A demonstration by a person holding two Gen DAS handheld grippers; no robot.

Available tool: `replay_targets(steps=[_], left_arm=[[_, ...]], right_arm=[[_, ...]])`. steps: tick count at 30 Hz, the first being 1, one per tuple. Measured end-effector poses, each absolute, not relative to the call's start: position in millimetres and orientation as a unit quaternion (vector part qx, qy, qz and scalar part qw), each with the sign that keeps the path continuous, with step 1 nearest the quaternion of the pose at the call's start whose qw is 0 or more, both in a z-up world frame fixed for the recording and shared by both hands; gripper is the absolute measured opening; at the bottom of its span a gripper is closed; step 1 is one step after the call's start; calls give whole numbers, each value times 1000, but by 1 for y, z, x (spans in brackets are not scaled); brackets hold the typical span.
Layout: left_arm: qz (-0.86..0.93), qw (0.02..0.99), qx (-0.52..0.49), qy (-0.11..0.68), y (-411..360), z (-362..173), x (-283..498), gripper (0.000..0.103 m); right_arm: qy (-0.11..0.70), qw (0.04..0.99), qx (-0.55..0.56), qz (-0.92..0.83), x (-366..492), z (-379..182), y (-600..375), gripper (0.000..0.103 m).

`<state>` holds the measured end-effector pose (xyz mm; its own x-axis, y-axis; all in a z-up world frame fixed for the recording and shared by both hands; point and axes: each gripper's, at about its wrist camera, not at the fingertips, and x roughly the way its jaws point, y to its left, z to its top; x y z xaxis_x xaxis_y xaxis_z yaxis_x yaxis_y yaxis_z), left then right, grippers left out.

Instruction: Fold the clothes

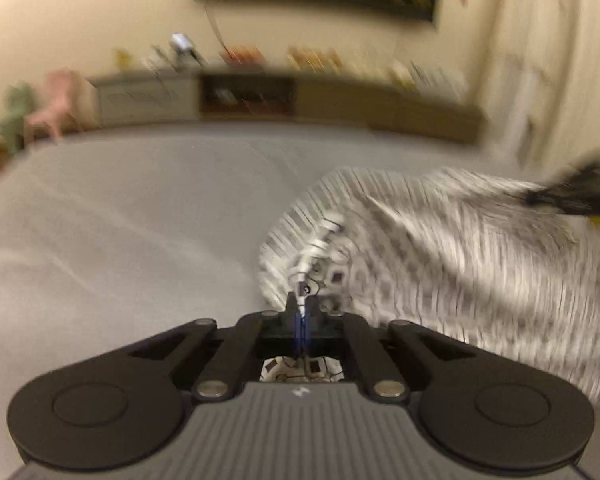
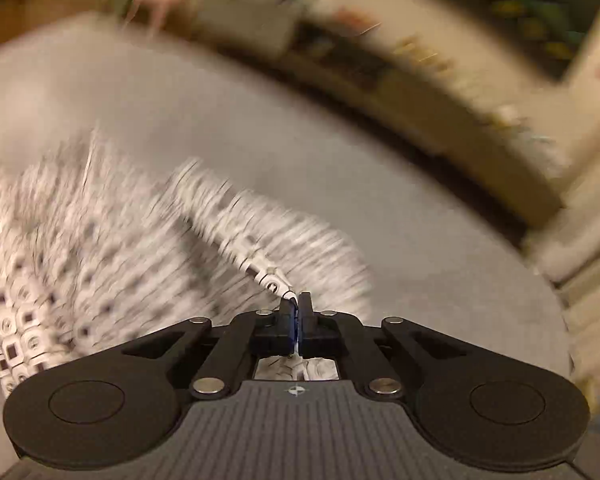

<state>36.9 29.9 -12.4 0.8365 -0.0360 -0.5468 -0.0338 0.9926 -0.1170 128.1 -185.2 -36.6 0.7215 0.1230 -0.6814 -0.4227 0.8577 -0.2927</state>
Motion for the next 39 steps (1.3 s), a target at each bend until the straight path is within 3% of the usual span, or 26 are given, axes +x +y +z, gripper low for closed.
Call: replay_targets(steps=[3,5,9,12,13,14,16,18,22,25,26,27,28,29,33,36,39], left_arm=[[13,970,-112,216,67,36,3,1],[33,975,-115,190,81,49,-19,1],[12,966,-126,225,89,43,-19,2],[-24,961,-113,252,79,33,-9,2],[-36,959,-108,261,75,30,-6,3],[-39,959,-106,261,77,29,-2,3],[-36,960,-104,258,83,29,7,5],[-28,960,-113,254,89,31,7,5],[-20,958,-138,251,107,32,5,5],[-24,957,-150,245,122,32,0,3],[-24,959,-151,239,128,33,-3,2],[-24,960,-151,232,134,35,-6,2],[-22,963,-151,221,140,37,-11,2],[-18,967,-152,206,149,40,-16,2],[-64,978,-132,149,175,56,-42,1],[-240,961,25,131,136,53,-76,2],[-365,906,174,126,91,37,-108,7]], right_arm=[[235,956,-147,100,80,33,-244,0],[201,970,-134,37,41,49,-291,0],[298,945,-126,-38,17,-14,-374,0],[353,926,-119,-55,17,-58,-385,6],[332,936,-102,-48,11,-55,-378,22],[309,947,-87,-31,4,-44,-364,55],[266,961,-74,16,-16,-24,-332,90],[246,963,-75,83,-21,-7,-291,92],[292,932,-47,211,32,-28,-207,95],[359,903,-36,235,97,-63,-151,94],[384,892,-34,237,105,-73,-134,85],[407,878,-29,249,120,-84,-124,72],[429,865,-25,260,135,-95,-114,19],[442,856,-26,269,143,-101,-109,0],[335,914,-18,228,143,-51,-134,0],[245,955,-13,165,114,-9,-198,0],[272,954,-33,121,111,-25,-247,0]])
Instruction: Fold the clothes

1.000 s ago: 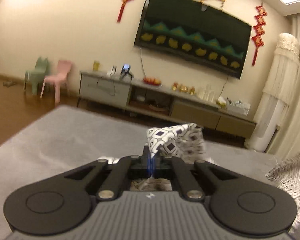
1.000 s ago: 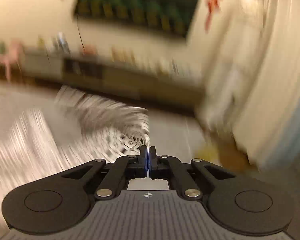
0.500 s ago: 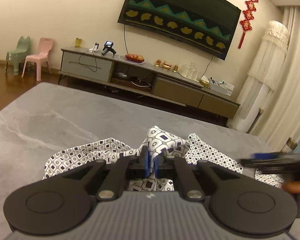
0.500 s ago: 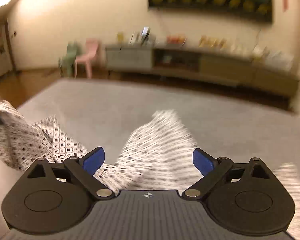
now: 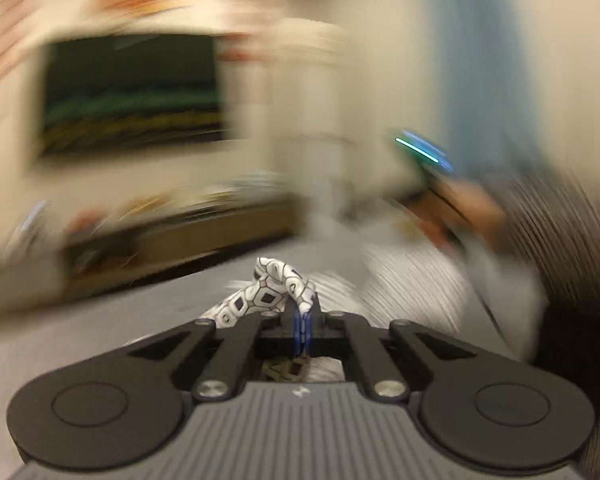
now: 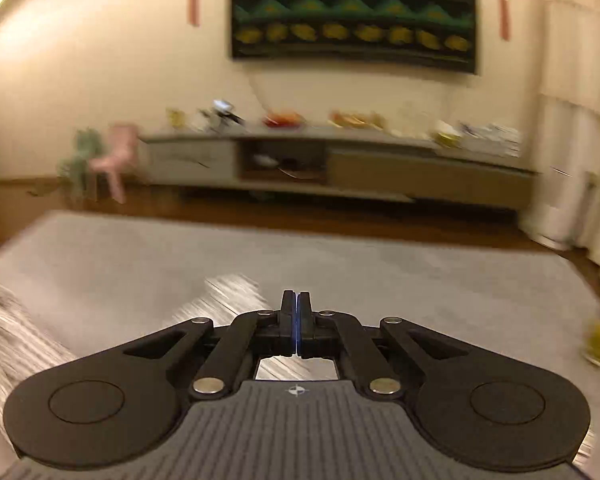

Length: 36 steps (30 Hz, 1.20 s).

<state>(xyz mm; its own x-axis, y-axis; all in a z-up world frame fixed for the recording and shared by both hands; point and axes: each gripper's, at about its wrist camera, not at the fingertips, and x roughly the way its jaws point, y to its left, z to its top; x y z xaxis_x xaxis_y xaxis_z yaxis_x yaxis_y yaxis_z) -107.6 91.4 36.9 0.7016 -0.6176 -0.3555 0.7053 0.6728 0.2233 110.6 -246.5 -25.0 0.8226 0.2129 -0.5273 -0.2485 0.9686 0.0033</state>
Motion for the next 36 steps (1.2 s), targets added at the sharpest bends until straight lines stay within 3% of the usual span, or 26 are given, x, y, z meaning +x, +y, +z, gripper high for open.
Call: replay_targets(steps=[1,3,4,5,6,7,10,12,13,14,15,17,21,22,24,25,27,29,33,35,36], left_arm=[[-391,888,198,137,81,31,-111,8],[-391,887,198,144,80,32,-108,12],[-379,897,177,142,88,37,-104,25],[-365,909,146,138,99,44,-98,34],[-353,920,112,131,111,50,-95,55],[-341,928,81,125,122,54,-92,62],[-303,945,13,127,142,65,-78,68],[-273,951,-13,143,149,65,-66,68],[-260,954,-13,152,150,65,-61,68],[-247,955,-10,162,150,64,-55,68],[-234,957,-7,172,149,63,-50,67],[-195,962,-9,189,158,61,-42,66],[-89,960,-50,260,195,55,-20,63],[-67,955,-49,285,199,50,-14,61],[-43,942,-38,330,198,39,-6,61],[-41,939,-27,342,195,37,-6,61],[-42,934,-3,356,186,34,-10,62],[-44,930,18,365,179,32,-15,63],[-30,916,42,399,173,19,-5,64],[-26,908,60,414,171,7,2,59],[-26,905,69,420,169,1,7,51]], right_arm=[[292,949,-39,109,116,-38,-257,0],[328,938,-27,106,134,-64,-263,20],[335,935,-19,117,146,-73,-258,65],[341,931,-12,127,156,-82,-252,102],[336,932,-11,137,159,-85,-238,101],[334,931,-12,145,164,-89,-225,102],[362,920,-52,144,204,-109,-201,102],[383,907,-64,160,216,-119,-185,93],[387,904,-65,171,216,-118,-182,56],[390,900,-66,181,216,-118,-179,30],[388,900,-65,188,214,-114,-178,19],[324,932,-49,154,190,-76,-205,9],[195,977,-20,83,142,-2,-260,10],[198,978,-36,58,136,-5,-273,12],[236,969,-73,6,132,-25,-299,43],[259,963,-70,-16,131,-37,-312,69],[301,950,-59,-57,129,-58,-336,74],[290,956,-1,-40,114,-58,-343,90],[295,952,-17,78,108,-50,-296,96],[305,941,-42,142,105,-48,-271,101],[309,934,-55,172,104,-48,-259,102]])
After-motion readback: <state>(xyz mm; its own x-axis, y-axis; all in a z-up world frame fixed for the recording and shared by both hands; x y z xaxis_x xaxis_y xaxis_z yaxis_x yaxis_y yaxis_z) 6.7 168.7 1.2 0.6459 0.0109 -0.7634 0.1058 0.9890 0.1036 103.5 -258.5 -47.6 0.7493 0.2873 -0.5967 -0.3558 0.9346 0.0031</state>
